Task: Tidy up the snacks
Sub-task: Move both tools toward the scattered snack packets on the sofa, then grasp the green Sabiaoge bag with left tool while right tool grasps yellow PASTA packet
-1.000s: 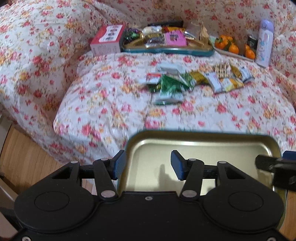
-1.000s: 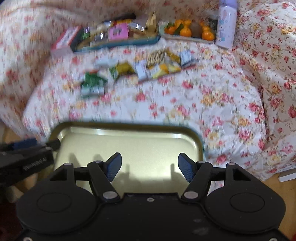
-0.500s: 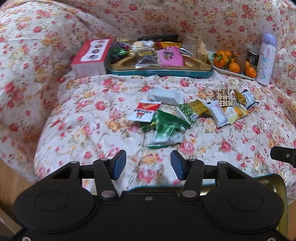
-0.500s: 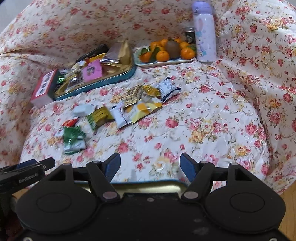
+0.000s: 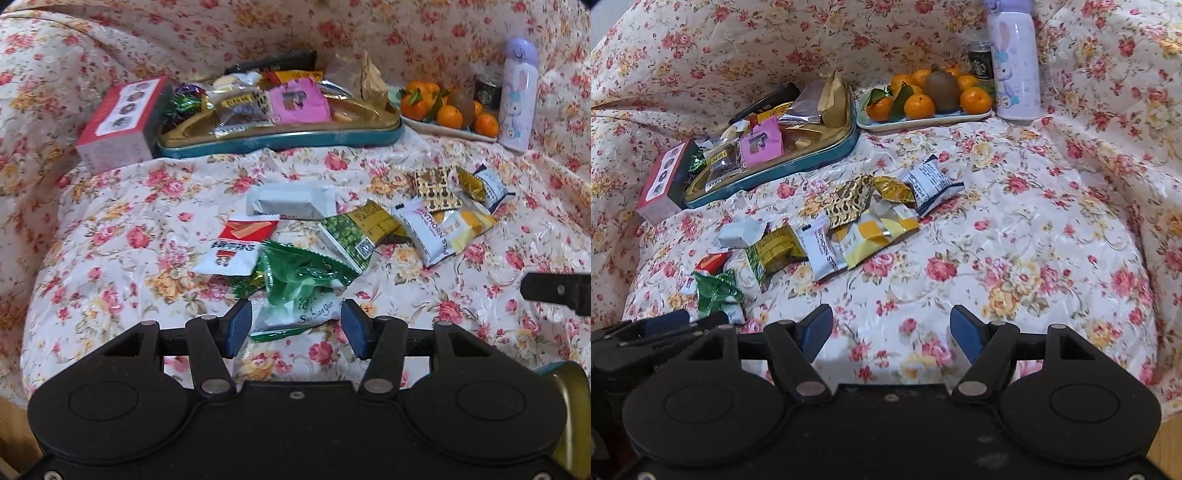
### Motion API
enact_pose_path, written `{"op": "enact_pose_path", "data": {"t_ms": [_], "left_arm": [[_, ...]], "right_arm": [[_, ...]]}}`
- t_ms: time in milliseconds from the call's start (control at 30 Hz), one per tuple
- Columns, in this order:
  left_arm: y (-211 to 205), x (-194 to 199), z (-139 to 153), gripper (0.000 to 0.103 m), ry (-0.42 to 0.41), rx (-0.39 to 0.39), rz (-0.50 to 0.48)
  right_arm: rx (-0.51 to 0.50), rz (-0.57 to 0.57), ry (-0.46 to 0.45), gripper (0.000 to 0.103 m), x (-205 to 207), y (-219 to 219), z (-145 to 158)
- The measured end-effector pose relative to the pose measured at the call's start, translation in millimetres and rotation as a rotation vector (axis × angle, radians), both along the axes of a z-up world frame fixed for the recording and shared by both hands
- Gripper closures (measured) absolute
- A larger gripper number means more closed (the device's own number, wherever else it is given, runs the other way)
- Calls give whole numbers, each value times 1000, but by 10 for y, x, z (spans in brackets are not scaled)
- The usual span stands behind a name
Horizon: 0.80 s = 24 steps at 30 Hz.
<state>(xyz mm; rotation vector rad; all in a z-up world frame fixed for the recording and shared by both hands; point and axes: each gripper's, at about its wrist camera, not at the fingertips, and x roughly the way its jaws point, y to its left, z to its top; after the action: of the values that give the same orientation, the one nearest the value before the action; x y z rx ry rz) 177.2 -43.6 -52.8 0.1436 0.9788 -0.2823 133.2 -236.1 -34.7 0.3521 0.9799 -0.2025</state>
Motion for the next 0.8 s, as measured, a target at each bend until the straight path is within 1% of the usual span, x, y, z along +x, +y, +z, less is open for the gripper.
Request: {"op": "enact_pose_path", "data": {"t_ms": [167,233,400,600,667,800], "left_arm": [[-34,83,-84,44,18,5,12],[-33,122,-110,42,24,-2,20],[-44,216,-204,41,58,-22,33],[-109,225,-240,44,15,1,30],[-117,220,-245,46,2,2,22],[-114,221,-254,47,-8,-2,22]], "right_arm": [[-2,12,-9,29,149,-22,-77],[5,6,-11,29,211,-41,-112],[13,-6,-20,29,370,-91,-179],[43,-37,-14,29,597,-148,-307],[62,-52,-5,30,656,-161,-358],[107,-85,-5,29,766,-178,-430]]}}
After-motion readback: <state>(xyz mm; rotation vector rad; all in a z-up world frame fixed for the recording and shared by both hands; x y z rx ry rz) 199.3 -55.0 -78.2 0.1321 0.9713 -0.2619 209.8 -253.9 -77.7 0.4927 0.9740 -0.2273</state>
